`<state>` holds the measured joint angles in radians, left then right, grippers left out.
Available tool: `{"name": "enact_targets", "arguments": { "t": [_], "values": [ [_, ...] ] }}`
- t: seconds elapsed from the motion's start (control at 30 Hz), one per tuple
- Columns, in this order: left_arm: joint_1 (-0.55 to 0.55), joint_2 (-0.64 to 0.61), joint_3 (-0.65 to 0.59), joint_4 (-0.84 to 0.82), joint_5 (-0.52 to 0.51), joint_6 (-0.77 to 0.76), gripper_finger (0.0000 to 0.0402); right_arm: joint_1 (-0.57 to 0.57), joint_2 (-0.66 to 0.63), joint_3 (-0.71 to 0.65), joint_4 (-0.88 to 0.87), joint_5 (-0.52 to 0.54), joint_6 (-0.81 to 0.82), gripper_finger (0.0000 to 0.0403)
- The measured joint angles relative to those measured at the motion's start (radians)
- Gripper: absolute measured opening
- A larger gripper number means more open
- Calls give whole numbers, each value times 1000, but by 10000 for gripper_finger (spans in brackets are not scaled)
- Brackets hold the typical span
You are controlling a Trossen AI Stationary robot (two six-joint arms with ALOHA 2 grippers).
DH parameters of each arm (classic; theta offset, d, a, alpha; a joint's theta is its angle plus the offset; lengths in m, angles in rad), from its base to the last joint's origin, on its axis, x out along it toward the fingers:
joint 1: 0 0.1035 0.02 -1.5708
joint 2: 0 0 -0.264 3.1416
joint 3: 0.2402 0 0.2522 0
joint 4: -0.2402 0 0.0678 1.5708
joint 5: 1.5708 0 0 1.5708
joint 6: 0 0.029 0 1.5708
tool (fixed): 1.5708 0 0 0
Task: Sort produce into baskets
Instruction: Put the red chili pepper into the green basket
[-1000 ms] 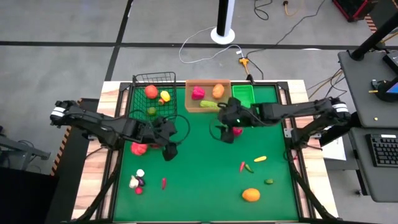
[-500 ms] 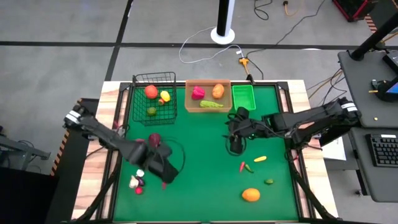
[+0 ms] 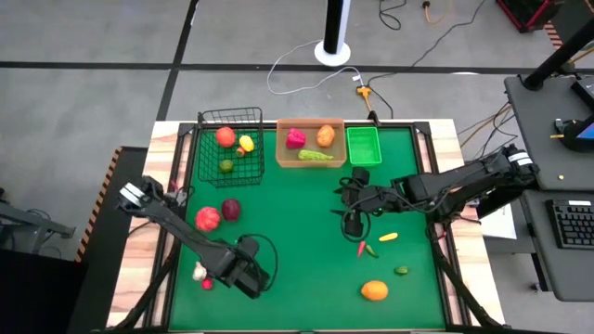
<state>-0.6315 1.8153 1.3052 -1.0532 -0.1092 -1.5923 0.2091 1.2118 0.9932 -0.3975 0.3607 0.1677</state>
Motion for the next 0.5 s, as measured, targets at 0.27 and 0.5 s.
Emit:
{"name": "enact_targets", "arguments": {
  "t": [0.27, 0.5],
  "values": [
    [-19, 70, -10, 10, 48, 7, 243, 16, 0, 0, 15, 0, 8, 258],
    [-22, 105, -10, 37, 48, 35, 218, 16, 0, 0, 15, 0, 8, 258]
  ]
}}
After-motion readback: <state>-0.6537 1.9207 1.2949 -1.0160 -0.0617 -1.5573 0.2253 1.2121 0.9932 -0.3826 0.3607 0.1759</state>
